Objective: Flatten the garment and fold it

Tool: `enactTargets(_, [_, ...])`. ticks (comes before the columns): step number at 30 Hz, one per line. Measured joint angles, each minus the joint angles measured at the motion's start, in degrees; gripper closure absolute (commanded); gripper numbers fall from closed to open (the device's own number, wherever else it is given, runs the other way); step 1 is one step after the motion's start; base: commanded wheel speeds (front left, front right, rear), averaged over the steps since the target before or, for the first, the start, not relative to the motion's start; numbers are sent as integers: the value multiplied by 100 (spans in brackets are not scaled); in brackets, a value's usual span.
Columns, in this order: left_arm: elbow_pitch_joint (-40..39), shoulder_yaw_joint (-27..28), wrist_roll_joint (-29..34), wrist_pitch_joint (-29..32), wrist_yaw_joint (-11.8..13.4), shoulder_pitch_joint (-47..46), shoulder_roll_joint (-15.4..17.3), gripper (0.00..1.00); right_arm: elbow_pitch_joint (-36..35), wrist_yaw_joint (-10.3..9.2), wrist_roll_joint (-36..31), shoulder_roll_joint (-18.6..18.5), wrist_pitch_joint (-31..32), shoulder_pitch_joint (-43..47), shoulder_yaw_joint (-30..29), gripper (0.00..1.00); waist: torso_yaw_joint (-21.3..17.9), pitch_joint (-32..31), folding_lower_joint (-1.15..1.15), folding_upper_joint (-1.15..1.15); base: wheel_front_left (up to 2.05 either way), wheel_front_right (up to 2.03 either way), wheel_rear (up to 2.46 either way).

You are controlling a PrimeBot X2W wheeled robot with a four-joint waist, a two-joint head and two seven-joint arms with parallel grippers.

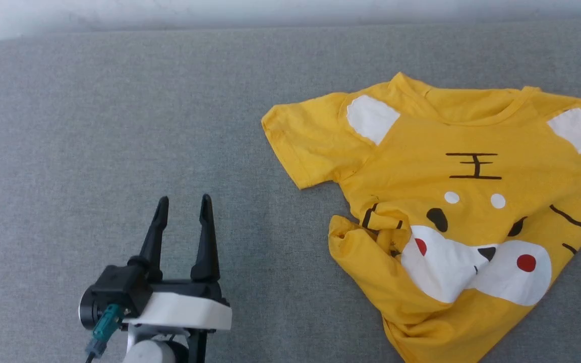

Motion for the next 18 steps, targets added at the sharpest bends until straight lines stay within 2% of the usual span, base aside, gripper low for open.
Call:
enactTargets(6, [-7, 53, -110, 0, 2, 339, -11, 0, -617, 0, -181, 950, -415, 1252, -143, 0, -41, -324, 0, 0, 0, 0, 0])
enactTargets(12, [18, 34, -96, 253, 8, 468, 156, 0, -579, -4, 207, 1005, -595, 1867, -121, 0, -141, -543, 0, 0, 0, 0, 0])
enactTargets(15, [27, -82, 103, 735, -51, 76, 423, 0, -571, -4, 263, 1004, -679, 1882, -90, 0, -229, -555, 0, 0, 0, 0, 0])
enactTargets(18, [56, -265, 252, 1399, -271, -710, 645, 0, -621, -4, 260, 1003, -697, 1814, -73, 0, -274, -484, 1, -1, 0, 0, 0])
